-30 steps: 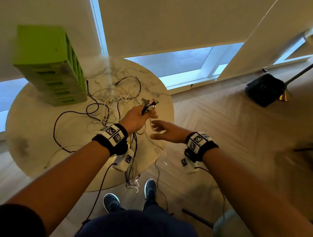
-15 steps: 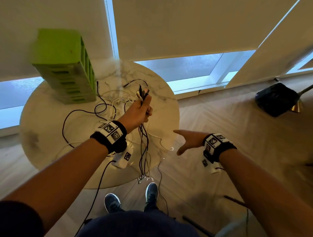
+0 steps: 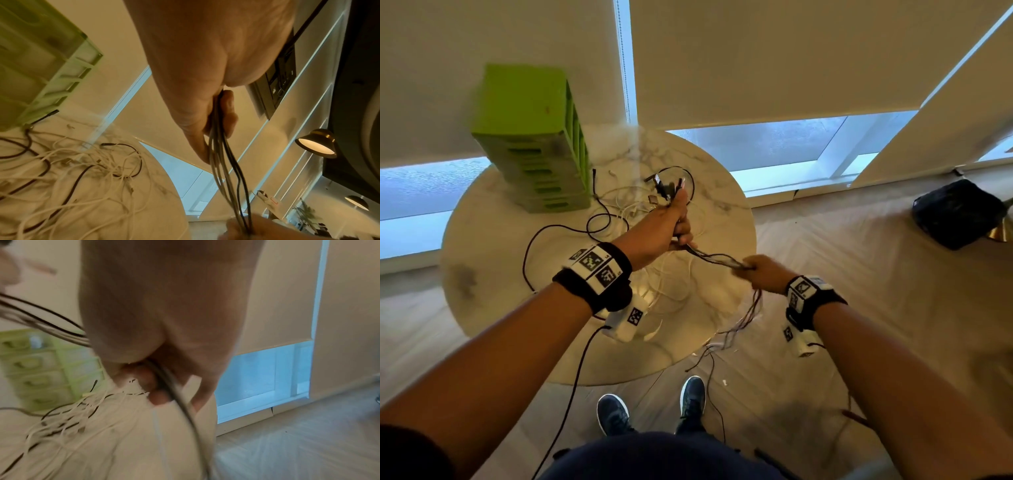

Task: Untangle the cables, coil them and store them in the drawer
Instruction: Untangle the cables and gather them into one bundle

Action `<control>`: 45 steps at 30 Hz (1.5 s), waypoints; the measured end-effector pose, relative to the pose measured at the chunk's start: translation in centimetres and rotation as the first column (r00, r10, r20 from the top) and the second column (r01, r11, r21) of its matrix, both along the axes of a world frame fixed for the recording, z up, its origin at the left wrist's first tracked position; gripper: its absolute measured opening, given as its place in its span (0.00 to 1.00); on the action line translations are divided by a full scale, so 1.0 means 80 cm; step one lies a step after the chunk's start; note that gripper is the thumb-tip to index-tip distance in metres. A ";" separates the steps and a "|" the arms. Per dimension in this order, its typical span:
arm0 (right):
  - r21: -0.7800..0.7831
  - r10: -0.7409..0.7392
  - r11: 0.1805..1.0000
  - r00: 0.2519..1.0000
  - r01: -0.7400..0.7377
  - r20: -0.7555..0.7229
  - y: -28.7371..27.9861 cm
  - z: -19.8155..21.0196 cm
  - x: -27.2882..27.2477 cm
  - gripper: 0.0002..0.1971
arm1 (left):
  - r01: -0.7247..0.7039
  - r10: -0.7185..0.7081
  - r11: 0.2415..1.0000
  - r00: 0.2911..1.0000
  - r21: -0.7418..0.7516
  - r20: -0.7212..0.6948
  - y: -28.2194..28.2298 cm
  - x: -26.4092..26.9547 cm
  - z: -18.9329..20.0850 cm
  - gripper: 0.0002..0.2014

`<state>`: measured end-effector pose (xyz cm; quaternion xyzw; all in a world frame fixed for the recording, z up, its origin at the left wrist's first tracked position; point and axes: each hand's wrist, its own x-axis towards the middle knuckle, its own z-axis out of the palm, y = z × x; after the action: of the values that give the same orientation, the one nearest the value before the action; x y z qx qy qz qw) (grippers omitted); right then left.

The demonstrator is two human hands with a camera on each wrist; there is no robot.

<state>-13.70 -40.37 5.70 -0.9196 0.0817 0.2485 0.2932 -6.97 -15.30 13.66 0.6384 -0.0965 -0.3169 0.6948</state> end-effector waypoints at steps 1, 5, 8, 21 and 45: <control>-0.114 -0.018 0.993 0.986 0.037 0.163 -0.006 -0.003 0.004 0.15 | -0.031 0.031 0.999 0.999 -0.012 -0.011 0.003 0.002 -0.006 0.22; -0.281 0.164 0.956 0.944 -0.081 0.286 0.031 -0.020 -0.001 0.14 | -0.246 0.239 0.962 0.969 -0.119 -0.068 0.015 0.026 -0.013 0.14; -0.063 0.337 0.937 0.938 -0.343 -0.084 0.090 -0.028 -0.016 0.24 | -0.378 0.360 0.920 0.920 -0.109 -0.153 0.036 0.048 -0.009 0.13; 0.219 0.225 0.955 0.971 -0.202 -0.086 0.135 -0.015 0.053 0.17 | -0.527 0.515 0.839 0.849 -0.133 -0.117 0.107 0.100 -0.056 0.16; -0.597 0.826 0.432 0.563 -0.676 -0.040 0.169 -0.094 0.413 0.12 | -0.786 0.790 0.584 0.608 0.204 0.077 0.076 0.152 -0.168 0.12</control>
<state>19.36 -26.86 -1.80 -0.9221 -0.3116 0.1962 -0.1195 5.20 -9.26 0.24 0.6833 0.2390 0.0081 0.6899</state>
